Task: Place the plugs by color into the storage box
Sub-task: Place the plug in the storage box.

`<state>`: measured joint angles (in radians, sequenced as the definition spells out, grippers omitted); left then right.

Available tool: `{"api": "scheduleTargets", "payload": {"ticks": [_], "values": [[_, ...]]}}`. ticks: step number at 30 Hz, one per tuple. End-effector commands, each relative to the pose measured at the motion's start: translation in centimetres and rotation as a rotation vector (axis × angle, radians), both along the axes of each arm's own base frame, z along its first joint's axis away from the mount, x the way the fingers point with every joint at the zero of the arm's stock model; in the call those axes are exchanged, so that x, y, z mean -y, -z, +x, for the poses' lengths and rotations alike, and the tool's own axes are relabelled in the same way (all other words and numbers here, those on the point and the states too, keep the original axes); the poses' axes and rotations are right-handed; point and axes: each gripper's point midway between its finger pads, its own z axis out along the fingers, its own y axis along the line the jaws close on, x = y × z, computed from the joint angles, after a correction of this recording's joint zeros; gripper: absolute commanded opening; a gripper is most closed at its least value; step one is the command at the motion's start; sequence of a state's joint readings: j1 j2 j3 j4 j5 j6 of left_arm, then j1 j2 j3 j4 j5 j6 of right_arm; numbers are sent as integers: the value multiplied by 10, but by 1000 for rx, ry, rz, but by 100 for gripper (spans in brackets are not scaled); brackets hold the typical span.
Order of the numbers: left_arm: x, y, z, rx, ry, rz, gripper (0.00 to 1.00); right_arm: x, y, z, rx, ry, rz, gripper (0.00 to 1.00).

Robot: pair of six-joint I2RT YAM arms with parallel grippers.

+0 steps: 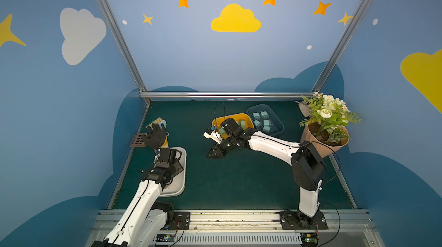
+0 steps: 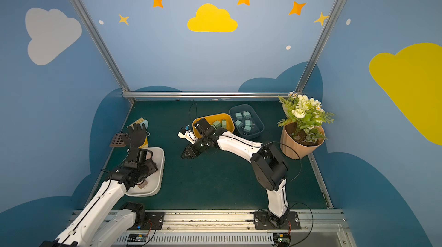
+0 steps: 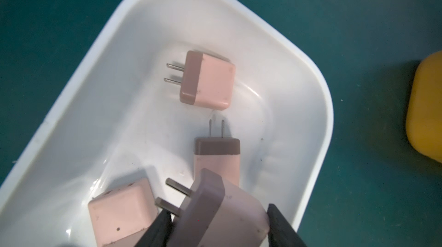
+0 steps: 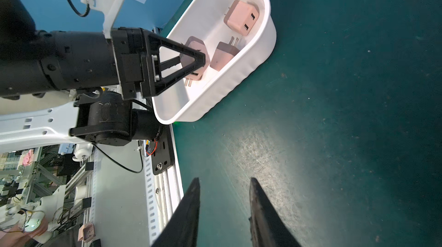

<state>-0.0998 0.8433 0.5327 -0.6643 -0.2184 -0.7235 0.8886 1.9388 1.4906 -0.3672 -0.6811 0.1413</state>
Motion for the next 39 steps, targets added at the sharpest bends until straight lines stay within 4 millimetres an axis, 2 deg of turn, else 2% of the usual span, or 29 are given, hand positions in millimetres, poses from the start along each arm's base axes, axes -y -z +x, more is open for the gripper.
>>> {"api": "scheduleTargets", "payload": {"ticks": [1,10,17,21,31,33,39], "values": [[-4,-3,6,4,5,-18,3,-3,-3,-4,4,-24,-12,36],[-13,4,8,-16,-41,-56,10,-5,2,-2,3,6,-29,39],[-15,2,10,-1,-47,-63,14,-7,0,-1,17,6,-30,39],[-19,-1,8,8,-61,-43,26,-7,-1,-1,13,9,-32,40],[-24,0,5,-2,-71,-22,43,-3,-1,1,40,21,-36,43],[-25,0,4,-9,-73,-16,55,-1,-1,1,45,24,-34,44],[-20,-4,7,31,-36,-30,78,9,-16,4,109,60,4,47]]}}
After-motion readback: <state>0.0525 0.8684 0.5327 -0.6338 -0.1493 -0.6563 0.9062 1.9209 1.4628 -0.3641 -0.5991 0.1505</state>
